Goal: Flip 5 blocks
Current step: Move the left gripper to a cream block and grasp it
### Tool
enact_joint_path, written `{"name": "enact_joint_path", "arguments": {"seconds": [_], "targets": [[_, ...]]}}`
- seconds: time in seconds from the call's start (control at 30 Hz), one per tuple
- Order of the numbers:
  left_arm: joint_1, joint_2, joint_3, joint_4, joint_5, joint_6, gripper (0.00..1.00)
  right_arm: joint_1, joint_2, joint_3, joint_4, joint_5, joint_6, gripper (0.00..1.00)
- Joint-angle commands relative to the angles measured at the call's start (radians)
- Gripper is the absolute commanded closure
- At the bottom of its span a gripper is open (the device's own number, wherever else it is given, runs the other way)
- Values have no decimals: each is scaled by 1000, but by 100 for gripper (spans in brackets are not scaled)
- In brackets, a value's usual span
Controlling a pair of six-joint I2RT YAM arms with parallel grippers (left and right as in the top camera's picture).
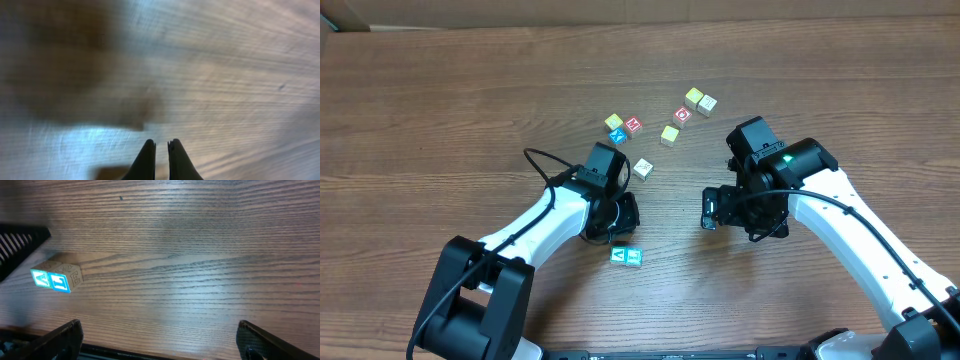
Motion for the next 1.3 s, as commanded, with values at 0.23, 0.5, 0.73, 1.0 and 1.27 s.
{"name": "enact_joint_path", "arguments": {"seconds": [0.23, 0.5, 0.73, 1.0, 1.27], "targets": [[25, 17, 217, 21, -123, 72, 63, 5, -4, -4, 23, 7, -2, 0], [25, 130, 408, -19, -119, 316, 43, 5, -4, -4, 19, 7, -3, 0], [25, 237, 478, -91, -90, 587, 30, 5, -4, -3, 14, 7, -6, 0], [25, 299, 478, -96, -50, 659, 35, 5, -4, -4, 14, 7, -6, 0], [25, 359, 478, -95, -39, 667, 41, 5, -4, -4, 13, 7, -6, 0]]}}
